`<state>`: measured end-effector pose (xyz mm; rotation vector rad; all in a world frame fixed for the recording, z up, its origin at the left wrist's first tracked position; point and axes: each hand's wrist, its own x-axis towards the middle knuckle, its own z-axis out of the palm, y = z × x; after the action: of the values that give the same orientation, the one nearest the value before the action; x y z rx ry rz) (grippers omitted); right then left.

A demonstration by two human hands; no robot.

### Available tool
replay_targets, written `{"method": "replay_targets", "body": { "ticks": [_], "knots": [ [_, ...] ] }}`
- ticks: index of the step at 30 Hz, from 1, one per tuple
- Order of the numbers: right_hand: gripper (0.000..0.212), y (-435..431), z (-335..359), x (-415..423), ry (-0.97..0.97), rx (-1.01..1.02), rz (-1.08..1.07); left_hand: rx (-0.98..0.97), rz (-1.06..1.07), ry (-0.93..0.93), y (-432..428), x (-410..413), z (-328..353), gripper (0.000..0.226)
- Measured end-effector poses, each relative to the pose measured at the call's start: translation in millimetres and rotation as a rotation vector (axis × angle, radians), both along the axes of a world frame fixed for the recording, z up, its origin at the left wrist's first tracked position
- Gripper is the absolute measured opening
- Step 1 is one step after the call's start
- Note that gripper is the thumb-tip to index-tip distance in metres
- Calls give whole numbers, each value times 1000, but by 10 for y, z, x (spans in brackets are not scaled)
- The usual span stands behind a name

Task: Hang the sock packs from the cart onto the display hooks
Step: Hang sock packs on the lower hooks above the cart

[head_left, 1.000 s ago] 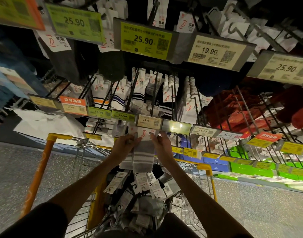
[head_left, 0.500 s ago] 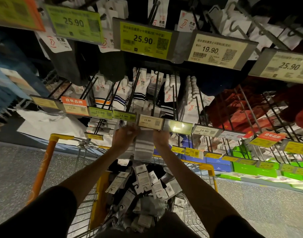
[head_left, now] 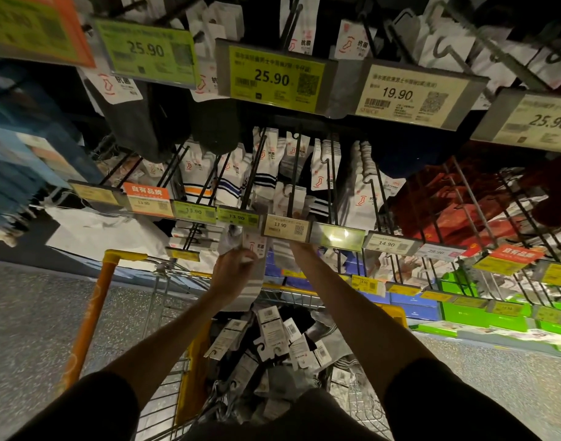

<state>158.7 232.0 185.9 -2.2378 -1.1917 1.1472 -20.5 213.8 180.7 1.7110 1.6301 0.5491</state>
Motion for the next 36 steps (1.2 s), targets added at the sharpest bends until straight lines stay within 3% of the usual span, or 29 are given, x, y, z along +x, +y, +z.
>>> {"method": "replay_targets", "body": {
  "ticks": [3,5,7,11,16,20,23,27,36],
  "knots": [
    [15,71,-10,-138,282,80,-264,5,3,-97,-37,10,58,8],
    [9,54,-117,-181,203,213,-380,-16,-49,-227,-79,12,107,25],
    [23,-105,-238,-206,144,173,-281,-82,-71,-387,-125,10,134,51],
    [23,-601,-436,-220,501,37,-199,-297,-57,-623,-195,-20,-39,98],
    [10,-860,-326,-179,672,79,-263,-427,-107,-531,-296,0,-184,51],
    [17,-896,-118,-85,667,182,-197,-514,-109,-590,-310,22,-86,57],
    [19,-905,-25,-59,650,270,-182,-550,-117,-665,-301,94,62,43],
    [22,-885,33,-74,638,395,-213,-446,-127,-676,-231,177,219,24],
    [19,-598,68,-178,466,449,-253,-350,67,-641,-42,267,168,28]
  ]
}}
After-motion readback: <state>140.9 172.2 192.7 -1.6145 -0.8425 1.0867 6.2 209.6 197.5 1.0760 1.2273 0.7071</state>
